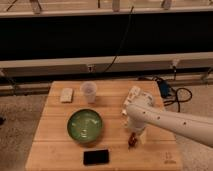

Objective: Place the pepper in the ceramic bowl

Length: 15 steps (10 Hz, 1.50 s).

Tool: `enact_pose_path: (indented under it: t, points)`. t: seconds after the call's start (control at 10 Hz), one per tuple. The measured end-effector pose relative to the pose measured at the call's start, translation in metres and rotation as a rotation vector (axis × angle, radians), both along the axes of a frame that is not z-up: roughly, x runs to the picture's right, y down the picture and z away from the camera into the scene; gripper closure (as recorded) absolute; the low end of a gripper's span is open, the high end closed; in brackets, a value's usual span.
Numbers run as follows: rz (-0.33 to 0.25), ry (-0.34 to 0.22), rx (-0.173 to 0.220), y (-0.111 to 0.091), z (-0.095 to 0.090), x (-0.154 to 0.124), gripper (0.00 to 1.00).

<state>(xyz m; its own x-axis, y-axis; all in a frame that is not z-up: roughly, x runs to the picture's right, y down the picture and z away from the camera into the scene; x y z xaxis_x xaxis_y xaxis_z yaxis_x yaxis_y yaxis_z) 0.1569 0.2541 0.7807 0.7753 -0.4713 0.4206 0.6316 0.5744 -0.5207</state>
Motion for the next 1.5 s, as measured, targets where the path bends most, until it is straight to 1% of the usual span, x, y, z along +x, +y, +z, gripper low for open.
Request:
enact_pose_path:
  t: [0.4,1.0,1.2,1.5]
  points:
    - [-0.016,-0.015,-0.004,0.006,0.007,0.002,0.2]
    - [-0.031,-0.031,-0.002,0.01,0.012,0.003,0.2]
    - [-0.045,-0.043,-0.003,0.011,0.013,0.003,0.2]
    - [-0.044,-0.044,-0.004,0.012,0.014,0.003,0.2]
